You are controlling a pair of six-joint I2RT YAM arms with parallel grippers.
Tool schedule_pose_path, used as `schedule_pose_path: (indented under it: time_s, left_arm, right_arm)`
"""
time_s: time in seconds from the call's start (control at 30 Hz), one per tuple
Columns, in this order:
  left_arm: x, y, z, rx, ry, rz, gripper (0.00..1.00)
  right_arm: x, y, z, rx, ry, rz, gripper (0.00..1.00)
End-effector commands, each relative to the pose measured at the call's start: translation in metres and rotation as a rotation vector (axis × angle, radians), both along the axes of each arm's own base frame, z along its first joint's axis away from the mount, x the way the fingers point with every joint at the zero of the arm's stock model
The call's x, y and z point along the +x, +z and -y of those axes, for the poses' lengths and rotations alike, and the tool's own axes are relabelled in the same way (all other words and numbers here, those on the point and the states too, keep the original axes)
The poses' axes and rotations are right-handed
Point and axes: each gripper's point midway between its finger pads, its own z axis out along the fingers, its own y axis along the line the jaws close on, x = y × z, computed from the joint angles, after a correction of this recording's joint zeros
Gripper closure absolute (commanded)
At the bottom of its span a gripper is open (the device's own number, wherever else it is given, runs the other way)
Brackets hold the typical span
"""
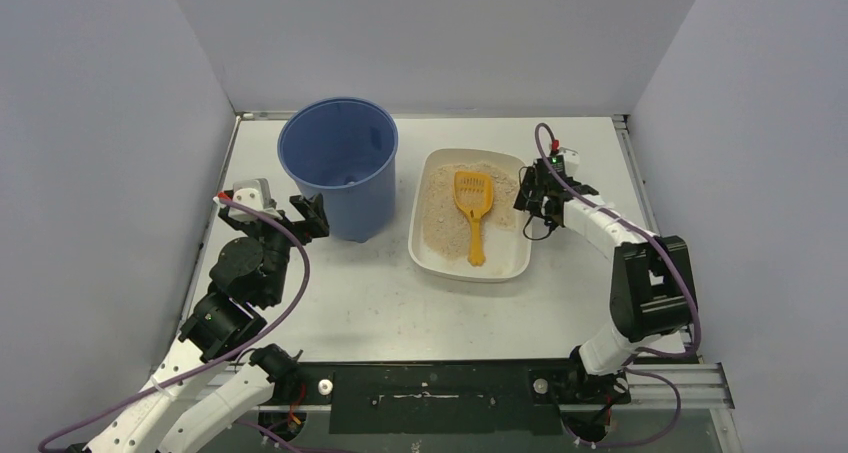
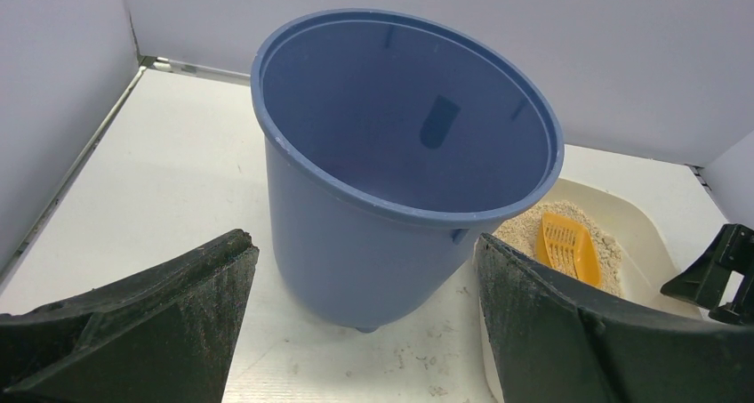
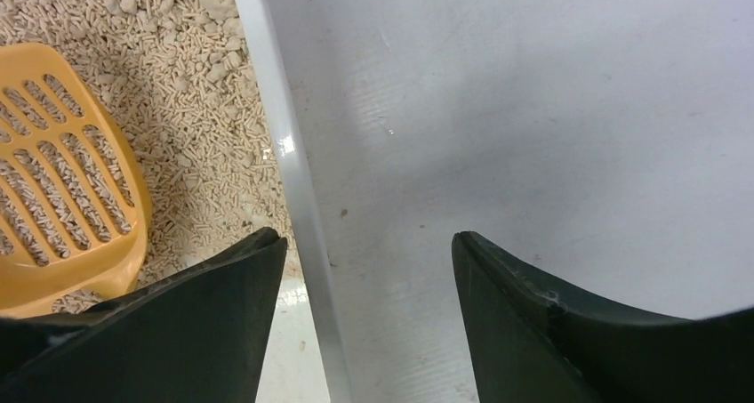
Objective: Clean the litter box
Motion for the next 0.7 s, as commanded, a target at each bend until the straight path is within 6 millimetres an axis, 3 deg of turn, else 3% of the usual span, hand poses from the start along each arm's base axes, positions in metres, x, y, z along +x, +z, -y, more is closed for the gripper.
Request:
schedule_pose_path:
  time_s: [0.0, 0.1, 0.27, 0.47, 0.6, 0.67]
  left_arm:
    - [0.001, 0.014, -0.002, -0.014, 0.005, 0.033, 0.09]
    - [0.002, 0.013, -0.001, -0.009, 0.007, 0.028, 0.09]
    - [0.003, 0.011, 0.000, -0.004, 0.008, 0.023, 0.09]
    - [0.006, 0.008, 0.002, 0.006, 0.006, 0.011, 0.09]
    - [0.008, 0.004, 0.003, 0.015, 0.006, -0.002, 0.09]
    - [0.009, 0.003, 0.004, 0.018, 0.005, -0.006, 0.09]
  right_arm:
    - [0.013, 0.061, -0.002, -0.042, -0.013, 0.155, 0.28]
    - [0.007, 0.088, -0.017, -0.103, 0.024, 0.209, 0.14]
    - [-0.008, 0.119, -0.037, -0.139, 0.080, 0.270, 0.01]
    - [-0.025, 0.137, -0.048, -0.186, 0.102, 0.310, 0.00]
    - [-0.032, 0.151, -0.074, -0.237, 0.148, 0.345, 0.00]
    - [-0.039, 0.158, -0.098, -0.247, 0.204, 0.371, 0.00]
